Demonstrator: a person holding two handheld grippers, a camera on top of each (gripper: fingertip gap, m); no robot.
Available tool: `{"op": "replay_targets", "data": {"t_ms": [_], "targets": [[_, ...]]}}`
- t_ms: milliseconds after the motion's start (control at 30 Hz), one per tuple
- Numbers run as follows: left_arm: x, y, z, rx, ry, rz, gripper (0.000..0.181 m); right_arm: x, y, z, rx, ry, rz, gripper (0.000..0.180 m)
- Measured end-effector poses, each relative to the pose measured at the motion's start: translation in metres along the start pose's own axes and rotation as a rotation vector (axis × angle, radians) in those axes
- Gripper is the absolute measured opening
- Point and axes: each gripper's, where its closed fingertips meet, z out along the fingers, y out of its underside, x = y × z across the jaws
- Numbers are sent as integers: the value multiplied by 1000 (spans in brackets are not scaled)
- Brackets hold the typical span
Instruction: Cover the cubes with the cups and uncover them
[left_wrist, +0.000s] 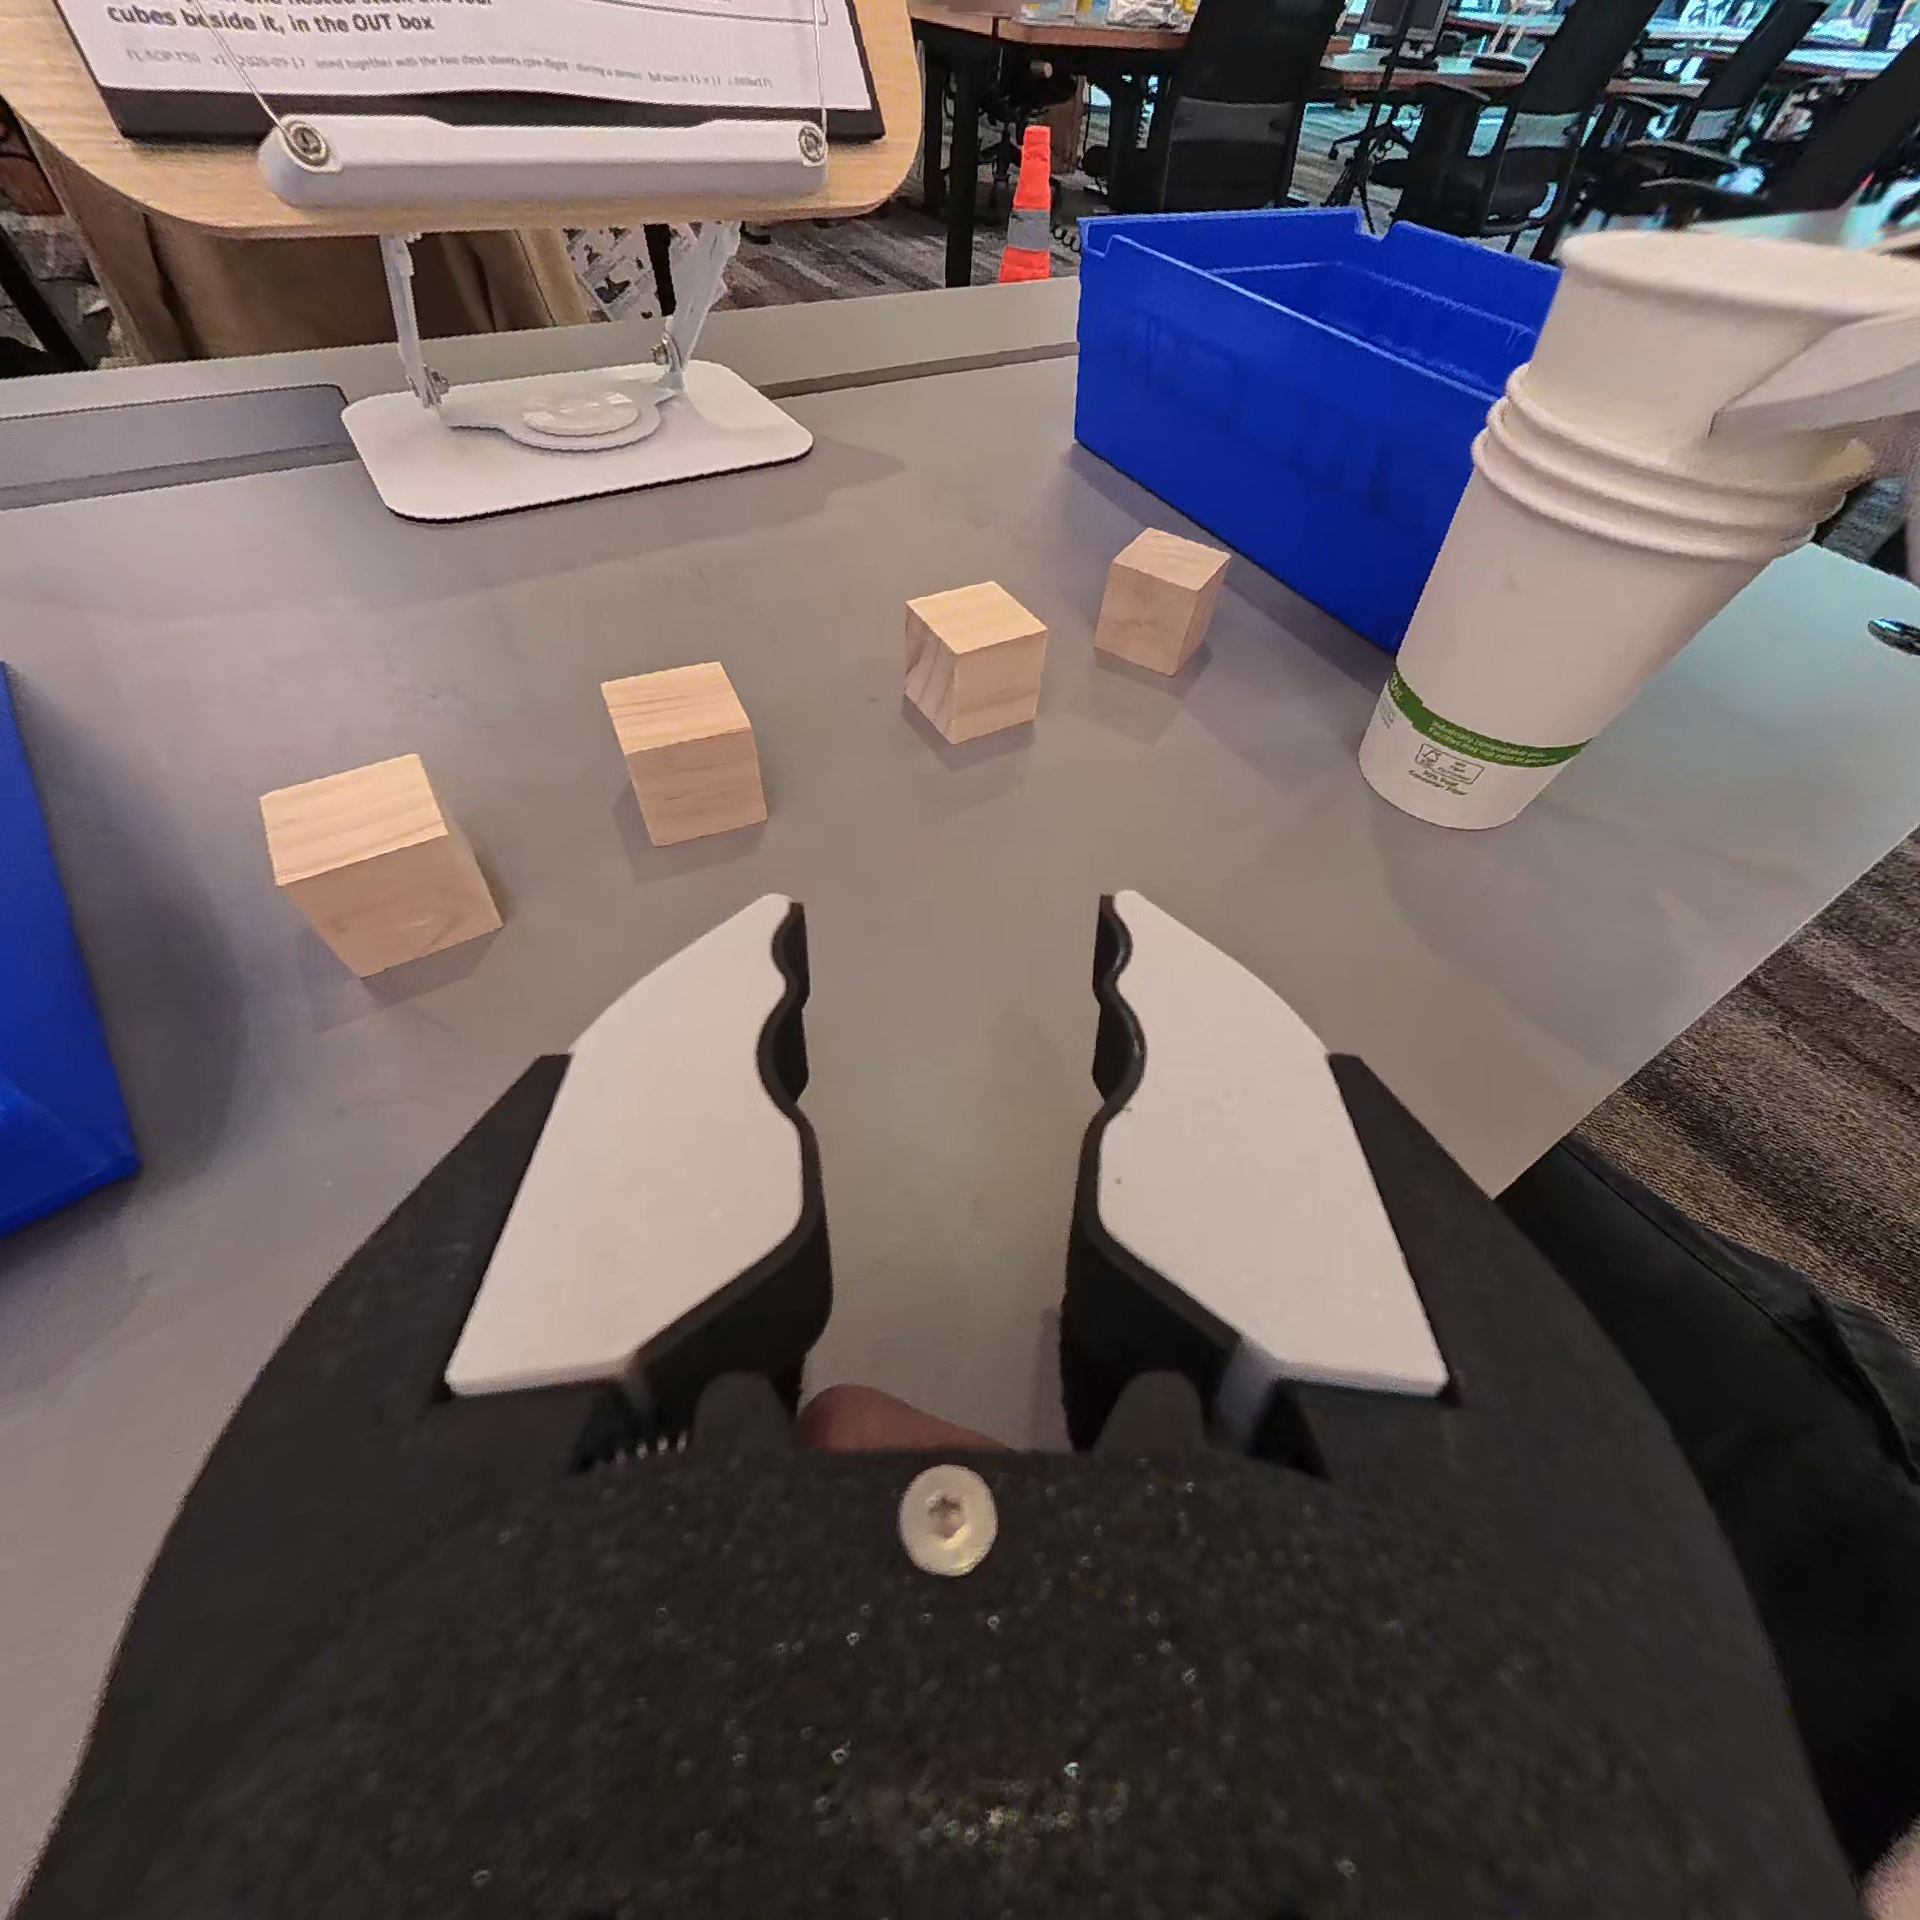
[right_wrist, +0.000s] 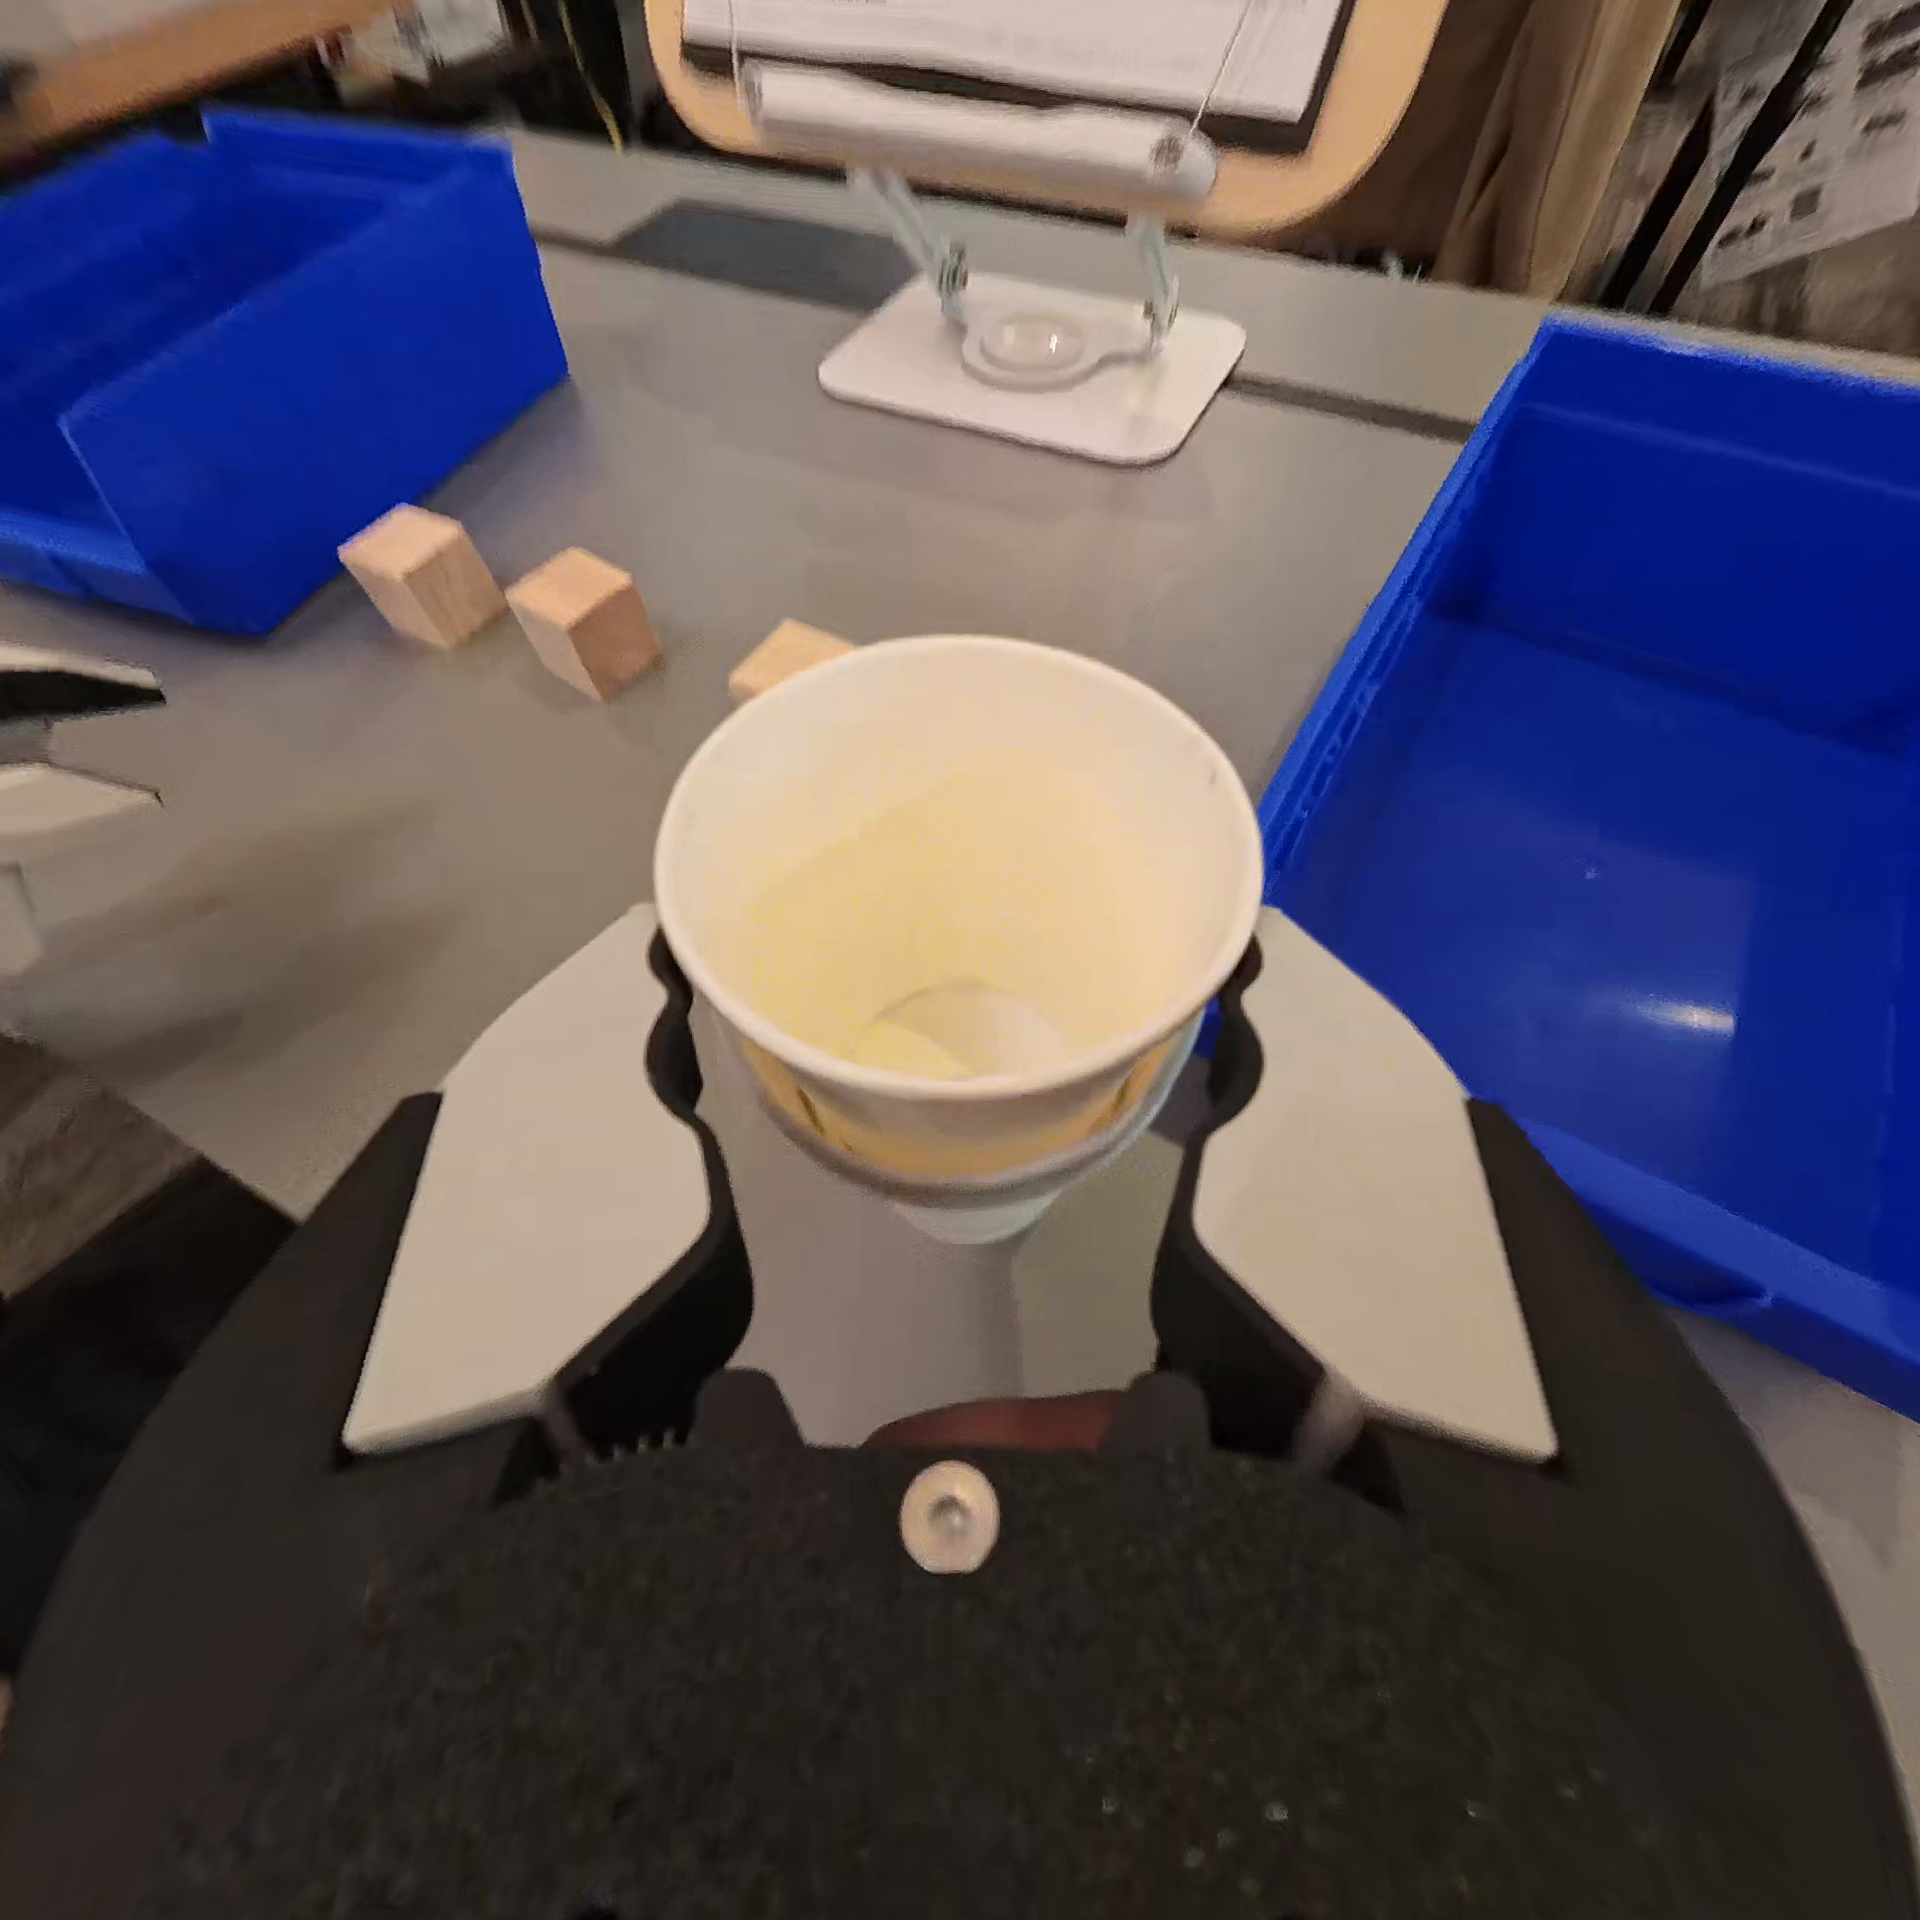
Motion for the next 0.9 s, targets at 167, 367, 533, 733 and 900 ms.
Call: {"op": "replay_targets", "data": {"t_ms": [167, 367, 533, 733, 900], "targets": [[2, 2, 1, -9, 3, 11, 53, 2, 29, -4, -208, -20, -61, 107], [-12, -2, -2, 11, -47, -16, 54, 22, 6, -51, -180, 100, -138, 105], [-37, -19, -4, 44, -113, -77, 55, -19, -78, -84, 292, 98, -172, 90], [-59, -46, -5, 69, -165, -67, 55, -28, -100, -62, 378, 203, -223, 78], [-86, -67, 1, 66, -256, -35, 56, -26, -98, -27, 320, 114, -133, 81]]}}
